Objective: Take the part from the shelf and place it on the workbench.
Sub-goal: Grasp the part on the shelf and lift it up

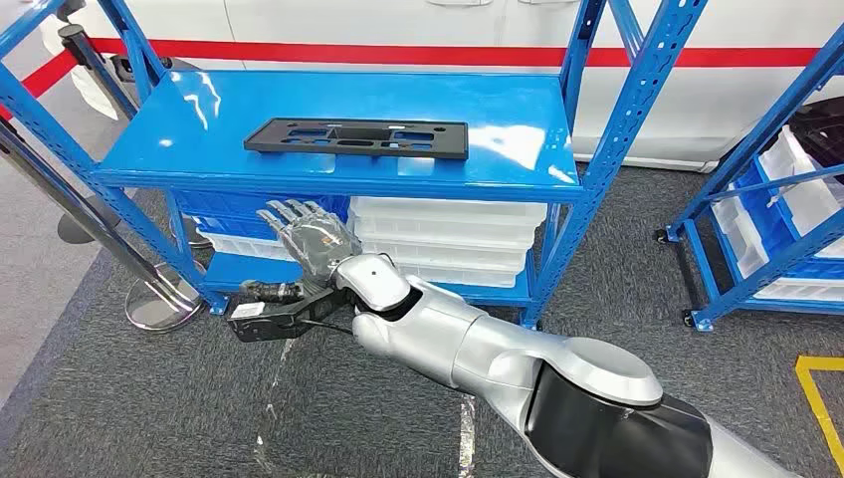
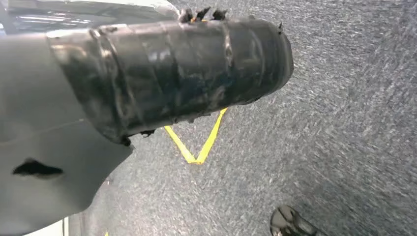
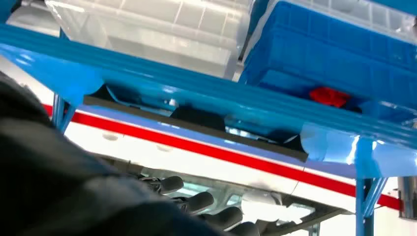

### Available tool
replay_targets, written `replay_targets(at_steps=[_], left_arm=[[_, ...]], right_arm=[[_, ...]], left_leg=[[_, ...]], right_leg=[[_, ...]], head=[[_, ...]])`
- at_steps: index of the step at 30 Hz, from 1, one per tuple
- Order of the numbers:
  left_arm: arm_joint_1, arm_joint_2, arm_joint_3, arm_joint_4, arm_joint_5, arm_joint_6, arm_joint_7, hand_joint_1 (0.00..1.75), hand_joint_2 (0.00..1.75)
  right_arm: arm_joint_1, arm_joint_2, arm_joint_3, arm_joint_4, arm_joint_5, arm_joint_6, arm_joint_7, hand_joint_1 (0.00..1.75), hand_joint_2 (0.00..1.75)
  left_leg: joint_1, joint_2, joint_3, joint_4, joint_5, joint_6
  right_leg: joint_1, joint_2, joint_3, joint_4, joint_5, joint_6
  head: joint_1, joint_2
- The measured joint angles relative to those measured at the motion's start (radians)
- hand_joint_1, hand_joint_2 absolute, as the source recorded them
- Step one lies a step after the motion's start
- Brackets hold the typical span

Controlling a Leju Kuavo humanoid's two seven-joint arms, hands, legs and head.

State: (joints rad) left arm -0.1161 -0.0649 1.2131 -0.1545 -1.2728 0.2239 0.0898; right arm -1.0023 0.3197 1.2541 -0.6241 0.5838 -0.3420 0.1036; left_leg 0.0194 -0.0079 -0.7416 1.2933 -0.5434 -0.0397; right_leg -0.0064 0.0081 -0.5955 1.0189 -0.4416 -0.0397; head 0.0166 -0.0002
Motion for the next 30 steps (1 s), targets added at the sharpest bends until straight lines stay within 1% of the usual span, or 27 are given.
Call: replay_targets(at_steps=[2,3,4,5,6,7,9,10,11,12,13,14,15,16,17,18,19,20,21,22,24,25,26,27,29,30], left_arm=[[0.002,0.0,0.0,0.0,-0.001,0.0,0.0,0.0,0.0],[0.003,0.0,0.0,0.0,-0.002,0.0,-0.001,0.0,0.0],[0.003,0.0,0.0,0.0,-0.002,-0.001,-0.001,0.0,0.0],[0.001,0.0,0.0,0.0,-0.003,-0.002,-0.002,0.0,0.0],[0.0,0.001,0.0,0.0,-0.003,-0.004,-0.003,0.0,0.0],[-0.002,0.001,0.0,0.0,-0.004,-0.006,-0.004,0.0,0.0],[-0.004,0.002,0.0,0.0,-0.005,-0.01,-0.006,0.0,0.0],[-0.003,0.003,0.0,0.0,-0.005,-0.011,-0.007,0.0,0.0],[-0.002,0.003,0.0,0.0,-0.005,-0.012,-0.007,0.0,0.0],[-0.002,0.003,0.0,0.0,-0.005,-0.012,-0.008,0.0,0.0],[-0.002,0.003,0.0,0.0,-0.005,-0.012,-0.008,0.0,0.0],[-0.003,0.003,0.0,0.0,-0.005,-0.012,-0.009,0.0,0.0],[-0.003,0.003,0.0,0.0,-0.006,-0.013,-0.009,0.0,0.0],[-0.003,0.003,0.0,0.0,-0.007,-0.013,-0.009,0.0,0.0],[-0.002,0.003,0.0,0.0,-0.008,-0.013,-0.009,0.0,0.0],[-0.002,0.003,0.0,0.0,-0.009,-0.013,-0.009,0.0,0.0],[-0.001,0.003,0.0,0.0,-0.011,-0.013,-0.01,0.0,0.0],[-0.002,0.003,0.0,0.0,-0.012,-0.014,-0.011,0.0,0.0],[-0.003,0.003,0.0,0.0,-0.012,-0.014,-0.014,0.0,0.0],[-0.004,0.004,0.0,0.0,-0.011,-0.015,-0.017,0.0,0.0],[-0.006,0.004,0.0,0.001,-0.009,-0.016,-0.019,0.0,0.0],[-0.005,0.003,0.0,0.001,-0.008,-0.016,-0.018,0.0,0.0],[-0.006,0.002,0.0,0.001,-0.007,-0.016,-0.016,0.0,0.0],[-0.005,0.001,0.0,0.002,-0.006,-0.016,-0.015,0.0,0.0],[-0.005,0.001,0.001,0.002,-0.006,-0.015,-0.009,0.0,0.0],[-0.004,0.001,0.001,0.002,-0.007,-0.015,-0.005,0.0,0.0]], right_arm=[[-0.002,0.0,0.001,0.0,0.008,0.0,0.006,0.0,0.0],[-0.005,0.0,0.001,0.0,0.015,0.001,0.011,0.0,0.0],[-0.009,0.0,0.001,0.0,0.021,0.004,0.017,0.0,0.0],[-0.016,0.0,0.002,0.001,0.027,0.011,0.023,0.0,0.0],[-0.024,0.0,0.002,0.002,0.032,0.025,0.03,0.0,0.0],[-0.032,0.0,0.002,0.003,0.038,0.042,0.039,0.0,0.0],[-0.047,0.002,0.003,0.005,0.047,0.077,0.053,0.0,0.0],[-0.054,0.003,0.003,0.006,0.05,0.087,0.057,0.0,0.0],[-0.062,0.004,0.003,0.007,0.052,0.093,0.059,0.0,0.0],[-0.068,0.004,0.003,0.008,0.053,0.096,0.06,0.0,0.0],[-0.073,0.004,0.003,0.01,0.054,0.099,0.061,0.0,0.0],[-0.075,0.003,0.004,0.012,0.055,0.103,0.063,0.0,0.0],[-0.076,0.003,0.005,0.014,0.058,0.107,0.067,0.0,0.0],[-0.077,0.003,0.006,0.017,0.064,0.112,0.073,0.0,0.0],[-0.08,0.004,0.008,0.019,0.073,0.116,0.079,0.0,0.0],[-0.087,0.004,0.009,0.02,0.082,0.119,0.085,0.0,0.0],[-0.096,0.005,0.01,0.022,0.091,0.124,0.088,0.0,0.0],[-0.108,0.007,0.011,0.023,0.099,0.131,0.087,0.0,0.0],[-0.119,0.009,0.012,0.025,0.107,0.14,0.085,0.0,0.0],[-0.128,0.012,0.012,0.026,0.116,0.15,0.082,0.0,0.0],[-0.14,0.015,0.015,0.027,0.129,0.162,0.078,0.0,0.0],[-0.145,0.016,0.017,0.028,0.133,0.164,0.079,0.0,0.0],[-0.149,0.017,0.018,0.028,0.137,0.165,0.08,0.0,0.0],[-0.153,0.017,0.019,0.028,0.139,0.165,0.08,0.0,0.0],[-0.155,0.016,0.02,0.029,0.136,0.165,0.082,0.0,0.0],[-0.153,0.015,0.021,0.03,0.128,0.164,0.082,0.0,0.0]], left_leg=[[0.0,0.001,0.023,-0.063,0.049,0.002],[0.0,0.002,0.047,-0.129,0.093,0.005],[-0.003,0.002,0.074,-0.188,0.124,0.01],[-0.006,0.003,0.096,-0.237,0.138,0.016],[-0.01,0.003,0.108,-0.264,0.139,0.022],[-0.013,0.003,0.114,-0.271,0.131,0.028],[-0.01,0.002,0.12,-0.282,0.126,0.038],[-0.007,0.003,0.126,-0.287,0.125,0.043],[-0.004,0.004,0.132,-0.291,0.125,0.049],[-0.002,0.004,0.136,-0.294,0.123,0.053],[-0.003,0.004,0.139,-0.294,0.12,0.058],[-0.003,0.003,0.141,-0.293,0.117,0.061],[-0.003,0.002,0.144,-0.293,0.113,0.062],[-0.002,0.0,0.147,-0.291,0.108,0.062],[-0.002,-0.002,0.153,-0.289,0.102,0.06],[-0.001,-0.003,0.159,-0.285,0.095,0.057],[-0.002,-0.004,0.163,-0.282,0.088,0.053],[-0.004,-0.005,0.164,-0.277,0.082,0.048],[-0.005,-0.006,0.163,-0.274,0.078,0.042],[-0.006,-0.006,0.162,-0.274,0.075,0.037],[-0.004,-0.006,0.164,-0.276,0.07,0.026],[-0.003,-0.004,0.163,-0.268,0.063,0.021],[-0.002,-0.001,0.153,-0.242,0.049,0.015],[-0.001,0.001,0.131,-0.197,0.029,0.011],[-0.001,0.003,0.062,-0.07,-0.014,0.004],[-0.001,0.003,0.03,-0.024,-0.02,0.002]], right_leg=[[0.0,0.001,0.007,0.002,-0.006,0.002],[0.0,0.002,0.014,0.003,-0.013,0.004],[0.002,0.003,0.019,0.005,-0.019,0.007],[0.004,0.003,0.022,0.006,-0.023,0.011],[0.005,0.002,0.022,0.006,-0.026,0.016],[0.007,0.001,0.021,0.005,-0.027,0.02],[0.007,-0.001,0.022,0.005,-0.033,0.029],[0.007,-0.002,0.018,0.018,-0.042,0.034],[0.007,-0.003,0.003,0.05,-0.059,0.039],[0.006,-0.003,-0.024,0.104,-0.083,0.043],[0.005,-0.003,-0.061,0.172,-0.107,0.045],[0.004,-0.003,-0.101,0.235,-0.125,0.047],[0.003,-0.003,-0.131,0.276,-0.127,0.049],[0.001,-0.003,-0.145,0.28,-0.109,0.049],[0.0,-0.003,-0.14,0.247,-0.074,0.048],[-0.001,-0.004,-0.12,0.185,-0.028,0.047],[-0.002,-0.003,-0.095,0.123,0.005,0.044],[-0.001,-0.003,-0.072,0.07,0.023,0.04],[0.001,-0.002,-0.058,0.039,0.028,0.036],[0.003,-0.001,-0.052,0.03,0.021,0.032],[0.002,0.001,-0.045,0.021,0.016,0.023],[-0.001,0.001,-0.039,0.017,0.014,0.017],[-0.003,0.0,-0.032,0.013,0.012,0.012],[-0.005,-0.001,-0.025,0.011,0.01,0.008],[-0.003,-0.002,-0.016,0.01,0.002,0.001],[-0.002,-0.002,-0.012,0.01,-0.002,0.0]], head=[[0.0,0.0],[0.0,0.0],[0.0,0.0],[0.0,0.0],[0.0,0.0],[0.0,0.0],[0.0,0.0],[0.001,0.0],[0.002,0.0],[0.002,0.0],[0.003,0.0],[0.003,0.0],[0.003,0.0],[0.003,0.0],[0.003,0.0],[0.004,0.0],[0.003,0.0],[0.003,0.0],[0.002,0.0],[0.002,0.0],[0.002,0.0],[0.002,0.0],[0.0,0.0],[-0.001,0.0],[-0.003,0.0],[-0.003,0.0]])
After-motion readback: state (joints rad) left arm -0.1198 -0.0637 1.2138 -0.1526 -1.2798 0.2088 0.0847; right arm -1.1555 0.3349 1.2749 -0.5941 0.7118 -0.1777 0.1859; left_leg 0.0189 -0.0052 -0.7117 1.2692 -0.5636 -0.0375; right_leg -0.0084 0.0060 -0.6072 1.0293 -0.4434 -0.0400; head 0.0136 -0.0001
